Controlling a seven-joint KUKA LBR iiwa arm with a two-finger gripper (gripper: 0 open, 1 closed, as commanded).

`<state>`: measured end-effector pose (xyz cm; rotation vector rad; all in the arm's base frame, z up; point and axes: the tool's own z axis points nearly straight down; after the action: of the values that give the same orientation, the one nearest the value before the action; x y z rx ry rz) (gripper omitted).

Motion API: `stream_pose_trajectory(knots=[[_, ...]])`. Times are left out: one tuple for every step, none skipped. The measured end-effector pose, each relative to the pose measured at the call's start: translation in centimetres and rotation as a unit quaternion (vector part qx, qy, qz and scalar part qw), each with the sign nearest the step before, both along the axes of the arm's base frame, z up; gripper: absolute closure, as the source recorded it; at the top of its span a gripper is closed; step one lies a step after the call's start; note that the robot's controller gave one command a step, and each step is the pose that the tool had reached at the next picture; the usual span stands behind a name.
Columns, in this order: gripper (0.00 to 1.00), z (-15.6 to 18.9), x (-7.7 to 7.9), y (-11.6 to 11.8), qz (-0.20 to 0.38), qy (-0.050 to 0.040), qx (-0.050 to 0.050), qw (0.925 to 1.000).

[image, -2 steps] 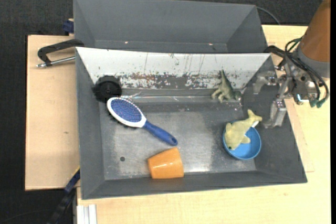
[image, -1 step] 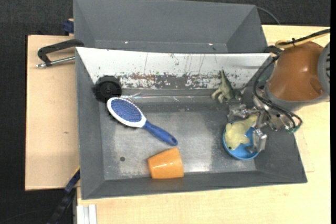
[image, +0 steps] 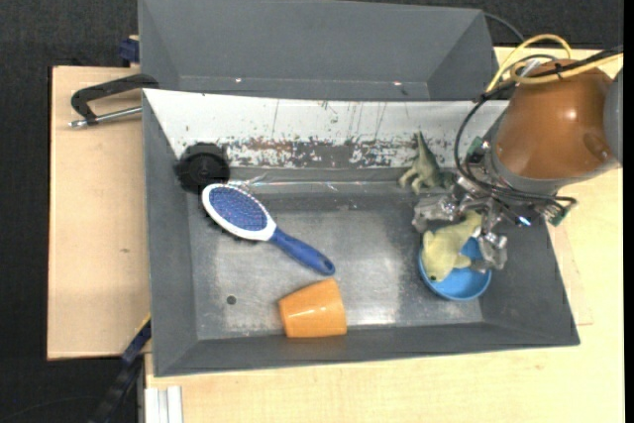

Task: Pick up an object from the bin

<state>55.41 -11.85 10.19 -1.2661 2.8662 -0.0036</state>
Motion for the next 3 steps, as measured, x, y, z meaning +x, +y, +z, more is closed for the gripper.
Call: stream_pose_trajectory(knots=[[0.00,-0.1,2.1,2.1,0.165,0.0004,-0.001,0.9862],[0.00,-3.2,0.3,9.4,0.416,0.0039,-0.001,0.9095],[0.00,-3.1,2.8,1.1,0.561,-0.0003,-0.002,0.8281]])
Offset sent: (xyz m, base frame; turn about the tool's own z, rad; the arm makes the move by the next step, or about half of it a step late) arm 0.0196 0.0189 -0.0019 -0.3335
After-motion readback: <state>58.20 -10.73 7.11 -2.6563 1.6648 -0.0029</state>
